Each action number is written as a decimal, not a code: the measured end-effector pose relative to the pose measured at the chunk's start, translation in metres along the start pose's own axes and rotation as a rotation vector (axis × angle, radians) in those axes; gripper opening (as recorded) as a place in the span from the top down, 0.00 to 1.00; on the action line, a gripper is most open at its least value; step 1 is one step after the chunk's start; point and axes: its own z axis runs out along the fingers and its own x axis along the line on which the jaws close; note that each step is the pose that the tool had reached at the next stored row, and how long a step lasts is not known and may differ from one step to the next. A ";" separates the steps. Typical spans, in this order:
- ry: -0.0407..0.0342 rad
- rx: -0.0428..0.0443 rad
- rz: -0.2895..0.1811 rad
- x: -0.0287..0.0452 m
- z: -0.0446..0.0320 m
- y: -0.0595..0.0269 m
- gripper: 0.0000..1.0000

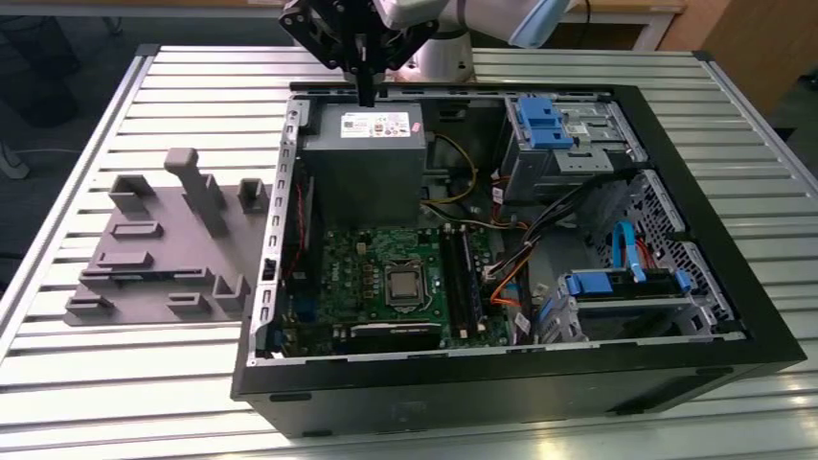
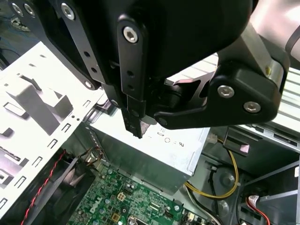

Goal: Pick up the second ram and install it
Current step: 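Reach for the second ram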

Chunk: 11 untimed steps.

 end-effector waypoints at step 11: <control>0.0003 0.0001 0.000 0.0053 -0.0001 -0.0004 0.89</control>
